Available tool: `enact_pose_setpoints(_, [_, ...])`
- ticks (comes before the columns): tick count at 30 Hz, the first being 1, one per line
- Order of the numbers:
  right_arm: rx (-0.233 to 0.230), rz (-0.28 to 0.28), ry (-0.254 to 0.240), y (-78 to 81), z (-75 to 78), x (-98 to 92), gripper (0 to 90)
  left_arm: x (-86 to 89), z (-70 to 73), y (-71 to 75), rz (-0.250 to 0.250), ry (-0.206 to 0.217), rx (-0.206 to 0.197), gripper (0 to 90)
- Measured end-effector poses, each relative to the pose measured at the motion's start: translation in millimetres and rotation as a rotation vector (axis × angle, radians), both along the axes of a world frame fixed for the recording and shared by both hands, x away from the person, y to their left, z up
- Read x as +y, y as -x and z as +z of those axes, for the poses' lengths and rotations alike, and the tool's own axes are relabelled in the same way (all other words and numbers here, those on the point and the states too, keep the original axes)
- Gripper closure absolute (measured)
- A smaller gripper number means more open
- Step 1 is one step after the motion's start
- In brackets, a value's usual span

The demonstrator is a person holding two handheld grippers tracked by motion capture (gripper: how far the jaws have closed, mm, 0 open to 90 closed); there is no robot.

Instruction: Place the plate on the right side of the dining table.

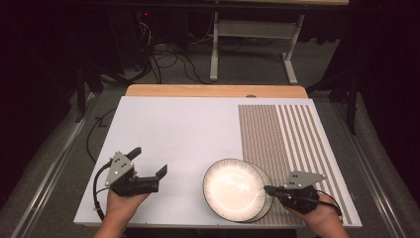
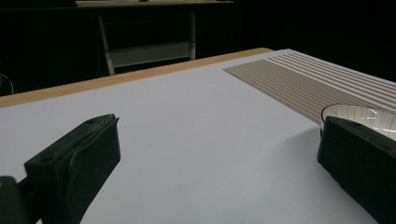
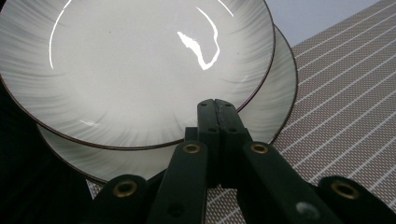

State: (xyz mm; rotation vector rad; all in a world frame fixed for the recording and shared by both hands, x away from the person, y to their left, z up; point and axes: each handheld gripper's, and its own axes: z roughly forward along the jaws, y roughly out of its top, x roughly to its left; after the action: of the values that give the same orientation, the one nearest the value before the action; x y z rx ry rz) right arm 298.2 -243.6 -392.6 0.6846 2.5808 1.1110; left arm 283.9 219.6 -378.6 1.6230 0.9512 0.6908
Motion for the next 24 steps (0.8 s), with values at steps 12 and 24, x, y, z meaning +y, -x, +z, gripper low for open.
enact_pose_setpoints(12, [0.016, 0.007, -0.015, 0.2, -1.0, 1.1, 90.0, 0.5, -0.2, -0.2, 0.001, 0.008, 0.004, 0.0])
enact_pose_setpoints(24, [0.016, 0.013, -0.009, 0.7, -1.4, 2.5, 90.0, 0.4, 0.5, 0.3, 0.000, 0.011, 0.004, 0.0])
